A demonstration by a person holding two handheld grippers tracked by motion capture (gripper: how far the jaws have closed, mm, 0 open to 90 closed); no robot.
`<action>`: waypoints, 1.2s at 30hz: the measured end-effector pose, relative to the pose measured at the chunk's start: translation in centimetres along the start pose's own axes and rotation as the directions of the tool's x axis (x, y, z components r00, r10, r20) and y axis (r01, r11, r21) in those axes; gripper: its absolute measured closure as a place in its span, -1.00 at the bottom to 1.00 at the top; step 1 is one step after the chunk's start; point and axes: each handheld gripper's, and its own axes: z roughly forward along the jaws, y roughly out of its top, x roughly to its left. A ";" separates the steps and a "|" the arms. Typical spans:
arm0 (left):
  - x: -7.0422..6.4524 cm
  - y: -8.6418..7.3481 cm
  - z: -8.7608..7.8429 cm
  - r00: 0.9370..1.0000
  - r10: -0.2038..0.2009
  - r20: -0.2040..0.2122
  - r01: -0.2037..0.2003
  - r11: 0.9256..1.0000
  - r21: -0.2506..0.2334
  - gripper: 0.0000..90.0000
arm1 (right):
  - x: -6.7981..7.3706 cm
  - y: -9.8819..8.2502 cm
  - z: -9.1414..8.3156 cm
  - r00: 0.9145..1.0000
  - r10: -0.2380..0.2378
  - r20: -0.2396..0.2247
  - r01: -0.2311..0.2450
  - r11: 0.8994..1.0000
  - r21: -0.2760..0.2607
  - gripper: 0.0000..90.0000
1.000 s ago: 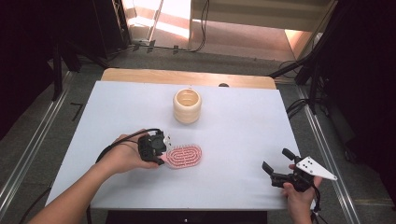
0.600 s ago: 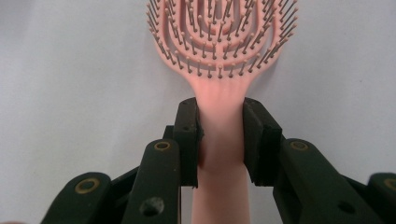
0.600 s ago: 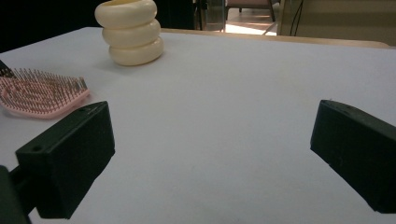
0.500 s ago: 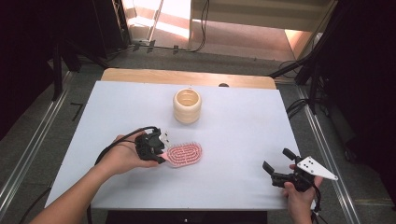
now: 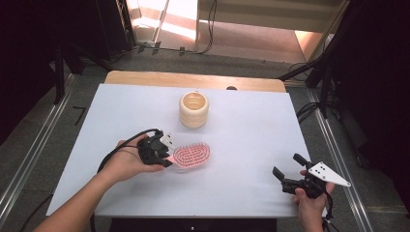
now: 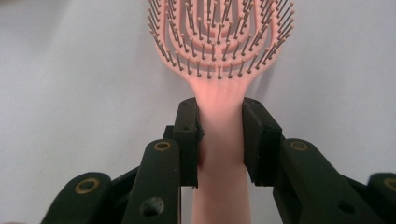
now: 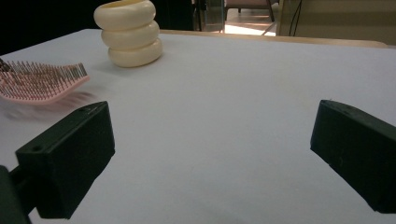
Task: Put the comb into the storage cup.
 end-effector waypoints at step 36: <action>-1.3 -0.1 -0.5 0.996 -0.061 -0.058 0.039 0.947 -0.319 0.57 | 4.2 4.0 1.9 0.995 0.037 -0.094 -0.038 0.999 -0.011 -1.00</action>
